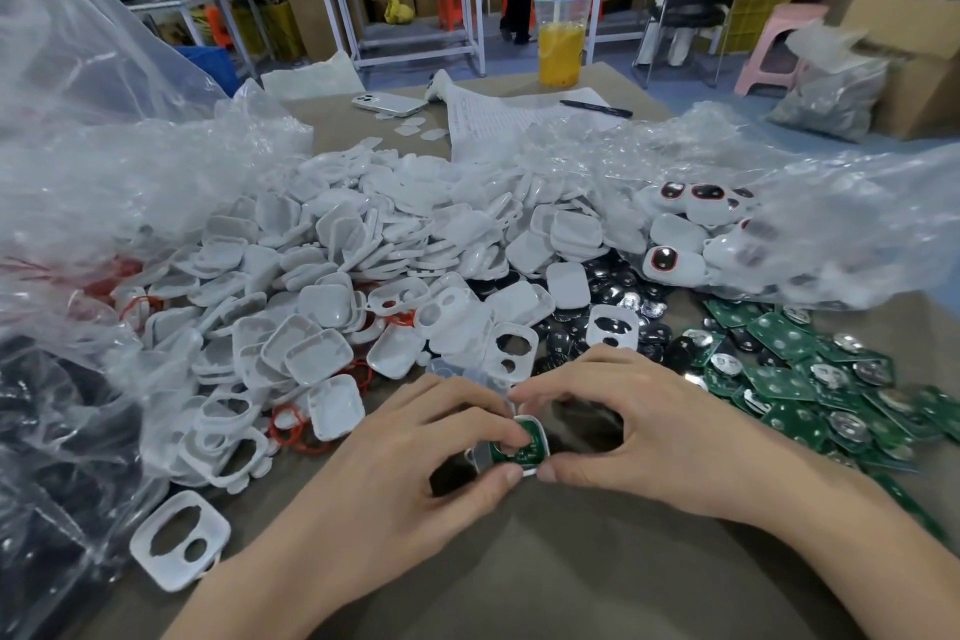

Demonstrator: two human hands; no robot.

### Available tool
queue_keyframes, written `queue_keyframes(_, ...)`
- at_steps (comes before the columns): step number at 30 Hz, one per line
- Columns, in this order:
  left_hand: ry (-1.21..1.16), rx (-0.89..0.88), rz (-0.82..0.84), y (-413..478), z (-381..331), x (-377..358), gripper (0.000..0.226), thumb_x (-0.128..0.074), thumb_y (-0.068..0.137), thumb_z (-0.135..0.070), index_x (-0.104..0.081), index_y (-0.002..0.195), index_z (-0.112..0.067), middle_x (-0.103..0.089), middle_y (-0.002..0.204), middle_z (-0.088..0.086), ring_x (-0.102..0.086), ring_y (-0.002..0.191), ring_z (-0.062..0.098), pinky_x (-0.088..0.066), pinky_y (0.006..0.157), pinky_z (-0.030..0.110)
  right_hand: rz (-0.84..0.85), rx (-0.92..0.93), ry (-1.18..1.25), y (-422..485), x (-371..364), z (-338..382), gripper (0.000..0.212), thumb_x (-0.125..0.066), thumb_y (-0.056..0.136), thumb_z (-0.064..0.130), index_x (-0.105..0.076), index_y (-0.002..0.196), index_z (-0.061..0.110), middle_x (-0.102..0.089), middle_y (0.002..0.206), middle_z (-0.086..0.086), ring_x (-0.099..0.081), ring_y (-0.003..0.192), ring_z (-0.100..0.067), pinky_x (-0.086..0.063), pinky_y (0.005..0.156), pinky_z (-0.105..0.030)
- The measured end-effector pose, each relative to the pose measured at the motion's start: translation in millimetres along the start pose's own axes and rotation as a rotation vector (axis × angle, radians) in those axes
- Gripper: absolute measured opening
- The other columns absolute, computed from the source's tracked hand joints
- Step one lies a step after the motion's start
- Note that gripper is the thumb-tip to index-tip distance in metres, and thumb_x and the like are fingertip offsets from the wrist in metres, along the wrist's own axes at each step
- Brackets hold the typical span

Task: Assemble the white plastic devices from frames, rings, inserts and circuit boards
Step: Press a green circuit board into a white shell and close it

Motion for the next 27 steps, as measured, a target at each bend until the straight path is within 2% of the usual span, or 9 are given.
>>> queue_keyframes(13, -0.026, 0.049, 0.037, 0.2, 1.3, -2.9, 0.017, -0.056, 0.097, -0.052, -0.062, 0.110, -0.044, -0.054, 0.114, -0.025, -0.055, 0.115, 0.004, -0.043, 0.095, 0.025, -0.001, -0.004, 0.029, -0.7, 1.6, -0.4, 0.047, -0.073, 0.080, 0.058, -0.050, 0.121, 0.054, -0.049, 0.116, 0.044, -0.044, 0.121, 0.007, -0.034, 0.096, -0.009)
queue_keyframes(19, -0.022, 0.065, 0.050, -0.3, -1.0, -2.3, 0.018, -0.054, 0.096, -0.053, -0.060, 0.110, -0.044, -0.049, 0.113, -0.026, -0.053, 0.112, 0.003, -0.041, 0.093, 0.022, -0.009, -0.030, 0.049, -1.2, 1.1, -1.2, 0.043, -0.069, 0.075, 0.064, -0.051, 0.113, 0.053, -0.054, 0.114, 0.039, -0.045, 0.121, 0.005, -0.043, 0.096, -0.022)
queue_keyframes(27, 0.020, 0.068, 0.056, 0.2, -2.9, -2.5, 0.015, -0.054, 0.097, -0.050, -0.059, 0.110, -0.043, -0.046, 0.113, -0.027, -0.051, 0.110, 0.003, -0.039, 0.091, 0.018, 0.000, -0.025, 0.040, -1.2, 0.3, -1.5, 0.040, -0.066, 0.074, 0.067, -0.054, 0.109, 0.053, -0.051, 0.114, 0.036, -0.045, 0.118, 0.004, -0.044, 0.092, -0.024)
Point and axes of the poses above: each hand's wrist, its own y-axis towards the middle knuckle, its own x-axis out of the back of the hand, z = x × y, the point moved 2 cm from there along y, towards the middle knuckle
